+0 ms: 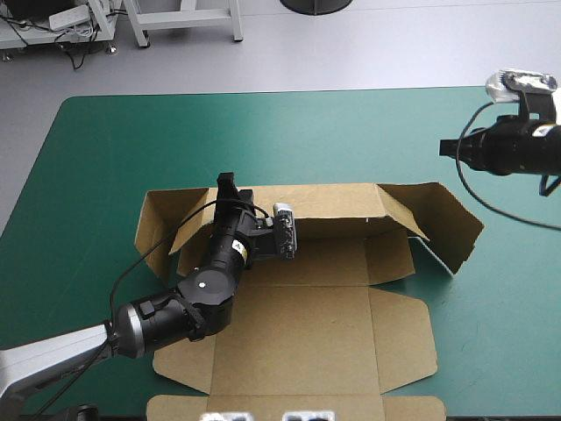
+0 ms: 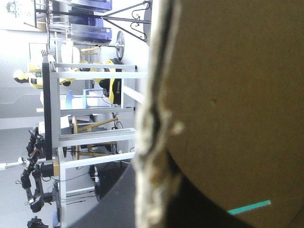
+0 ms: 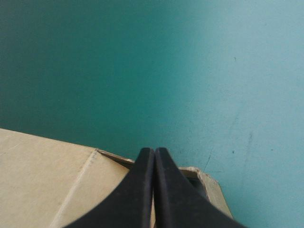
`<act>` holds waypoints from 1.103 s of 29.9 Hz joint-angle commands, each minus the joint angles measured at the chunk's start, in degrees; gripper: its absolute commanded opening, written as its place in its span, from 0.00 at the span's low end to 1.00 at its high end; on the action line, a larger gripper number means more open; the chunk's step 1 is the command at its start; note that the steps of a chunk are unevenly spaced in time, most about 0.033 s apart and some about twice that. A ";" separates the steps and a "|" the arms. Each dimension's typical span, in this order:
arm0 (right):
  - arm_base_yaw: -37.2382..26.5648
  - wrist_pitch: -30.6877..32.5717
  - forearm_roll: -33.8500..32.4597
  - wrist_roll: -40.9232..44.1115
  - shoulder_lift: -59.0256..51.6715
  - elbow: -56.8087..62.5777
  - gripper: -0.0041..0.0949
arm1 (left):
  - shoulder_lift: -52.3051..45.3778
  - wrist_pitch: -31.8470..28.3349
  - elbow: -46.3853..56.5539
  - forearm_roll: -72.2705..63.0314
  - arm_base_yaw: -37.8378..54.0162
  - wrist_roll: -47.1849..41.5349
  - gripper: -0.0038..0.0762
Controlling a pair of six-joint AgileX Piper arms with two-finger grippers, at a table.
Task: Fold the box
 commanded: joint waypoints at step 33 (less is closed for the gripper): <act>0.15 4.81 8.91 -18.47 5.75 14.45 0.02 | -1.63 1.69 -0.99 7.38 -0.38 -16.78 0.03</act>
